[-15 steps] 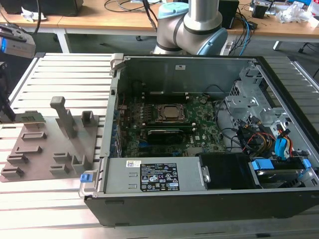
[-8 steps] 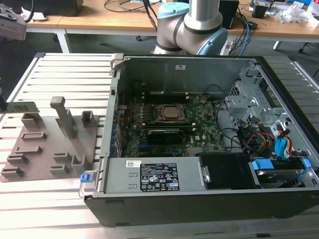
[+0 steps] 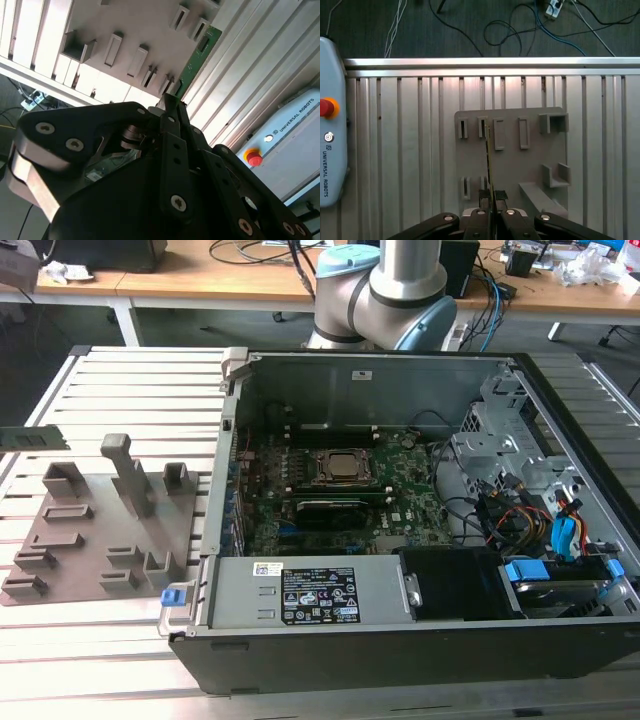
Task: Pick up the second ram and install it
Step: 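Pick up the second ram and move it above second insertion slot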
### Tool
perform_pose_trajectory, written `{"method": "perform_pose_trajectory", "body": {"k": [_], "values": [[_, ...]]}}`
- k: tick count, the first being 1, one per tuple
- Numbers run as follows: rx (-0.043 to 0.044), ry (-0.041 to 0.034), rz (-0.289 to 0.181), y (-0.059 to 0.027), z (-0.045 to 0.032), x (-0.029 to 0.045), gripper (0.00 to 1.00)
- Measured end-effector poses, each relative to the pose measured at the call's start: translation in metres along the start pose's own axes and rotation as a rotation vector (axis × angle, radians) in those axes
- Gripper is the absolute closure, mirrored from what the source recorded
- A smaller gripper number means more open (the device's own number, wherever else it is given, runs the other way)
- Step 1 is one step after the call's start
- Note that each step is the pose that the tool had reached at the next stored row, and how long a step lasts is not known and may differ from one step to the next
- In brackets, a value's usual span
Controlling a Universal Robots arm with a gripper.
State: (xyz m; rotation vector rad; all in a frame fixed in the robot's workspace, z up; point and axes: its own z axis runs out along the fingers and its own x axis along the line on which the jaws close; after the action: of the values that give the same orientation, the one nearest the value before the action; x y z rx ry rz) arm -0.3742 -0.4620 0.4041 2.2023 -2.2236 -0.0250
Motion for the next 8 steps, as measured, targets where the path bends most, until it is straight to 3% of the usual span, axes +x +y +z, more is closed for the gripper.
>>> {"method": "perform_pose_trajectory", "body": {"k": [8], "values": [[0.0, 0.0, 0.0, 0.0004, -0.0184, 0.0, 0.86]]}}
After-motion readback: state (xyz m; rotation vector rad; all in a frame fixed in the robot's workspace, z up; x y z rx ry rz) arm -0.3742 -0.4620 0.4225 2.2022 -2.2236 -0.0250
